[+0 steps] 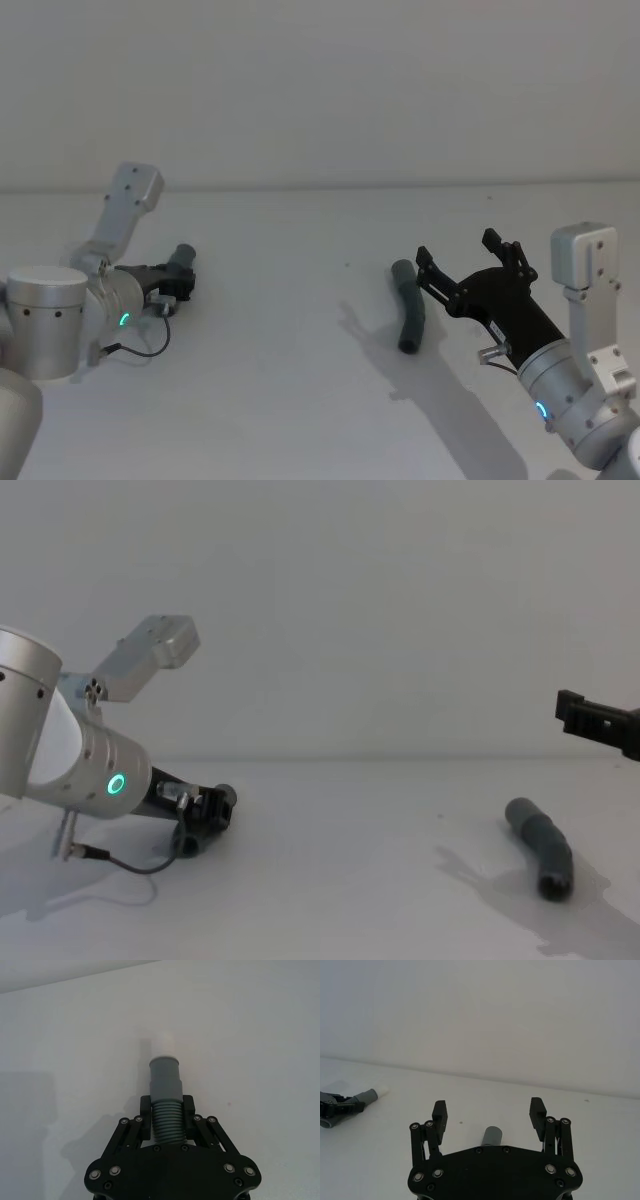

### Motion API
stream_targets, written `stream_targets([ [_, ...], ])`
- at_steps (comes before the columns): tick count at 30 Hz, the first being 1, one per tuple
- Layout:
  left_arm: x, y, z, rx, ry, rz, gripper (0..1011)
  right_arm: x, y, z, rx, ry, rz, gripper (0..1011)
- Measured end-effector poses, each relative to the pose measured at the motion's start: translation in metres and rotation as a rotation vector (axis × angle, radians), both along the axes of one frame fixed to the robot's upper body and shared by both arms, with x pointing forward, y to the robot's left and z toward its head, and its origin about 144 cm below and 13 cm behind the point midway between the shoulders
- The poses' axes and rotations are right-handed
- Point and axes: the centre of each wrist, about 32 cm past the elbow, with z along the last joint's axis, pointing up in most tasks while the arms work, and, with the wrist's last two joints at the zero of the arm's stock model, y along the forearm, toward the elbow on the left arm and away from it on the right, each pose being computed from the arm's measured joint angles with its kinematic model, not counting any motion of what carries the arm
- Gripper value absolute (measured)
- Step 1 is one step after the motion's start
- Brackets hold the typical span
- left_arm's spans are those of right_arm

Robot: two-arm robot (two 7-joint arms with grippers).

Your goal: Use both hands to pick up one end of the pipe from the table, align the ends, and insert them.

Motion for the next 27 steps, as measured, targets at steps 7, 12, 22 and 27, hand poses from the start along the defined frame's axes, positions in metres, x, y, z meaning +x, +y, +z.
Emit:
stream_targets([
  [7, 0.0, 0.0, 0.0, 0.0, 0.0, 0.0, 327, 0.0, 0.0, 0.0, 0.0, 0.0, 0.0, 1002],
  [12, 0.0, 0.0, 0.0, 0.0, 0.0, 0.0, 327, 0.002, 0.003, 0.001, 0.002, -0.001, -0.001, 1002],
  [22, 0.0, 0.0, 0.0, 0.0, 0.0, 0.0, 327, 0.01, 0.014, 0.009, -0.02, 0.051, -0.021, 1001],
  [27, 0.0, 0.0, 0.0, 0.0, 0.0, 0.0, 327, 0.016, 0.02, 0.018, -0.043, 0.1, -0.03, 1002],
])
